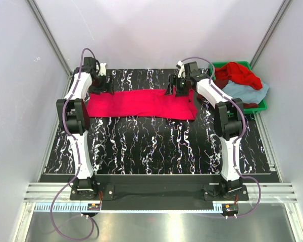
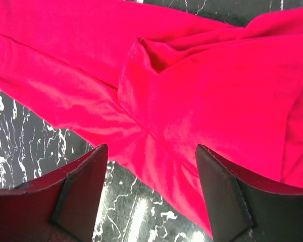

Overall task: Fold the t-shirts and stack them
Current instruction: Fold the tshirt

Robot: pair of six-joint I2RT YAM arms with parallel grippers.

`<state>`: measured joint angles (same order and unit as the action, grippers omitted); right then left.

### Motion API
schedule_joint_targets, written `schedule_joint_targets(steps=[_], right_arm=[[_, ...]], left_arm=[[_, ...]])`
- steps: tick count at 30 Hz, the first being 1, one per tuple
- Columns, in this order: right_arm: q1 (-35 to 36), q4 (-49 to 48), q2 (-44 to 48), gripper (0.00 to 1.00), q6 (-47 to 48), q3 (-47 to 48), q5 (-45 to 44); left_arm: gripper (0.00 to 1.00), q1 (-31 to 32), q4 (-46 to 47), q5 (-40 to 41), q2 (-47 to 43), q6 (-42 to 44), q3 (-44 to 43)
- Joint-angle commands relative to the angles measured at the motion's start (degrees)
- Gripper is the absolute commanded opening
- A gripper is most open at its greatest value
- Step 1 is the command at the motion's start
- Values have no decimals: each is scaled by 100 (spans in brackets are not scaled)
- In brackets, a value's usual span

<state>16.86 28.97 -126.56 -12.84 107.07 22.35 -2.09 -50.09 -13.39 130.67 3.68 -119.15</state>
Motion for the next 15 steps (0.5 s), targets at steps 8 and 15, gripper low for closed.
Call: schedule_joint_targets(steps=[8,15], right_arm=[[-236,3,-685,77,-166,245,261],[-350,319,-1089,77,-122,779,279]], left_arm=[[95,7,87,-270,599,124,-460],[95,15,25,-261,697,54,-276]])
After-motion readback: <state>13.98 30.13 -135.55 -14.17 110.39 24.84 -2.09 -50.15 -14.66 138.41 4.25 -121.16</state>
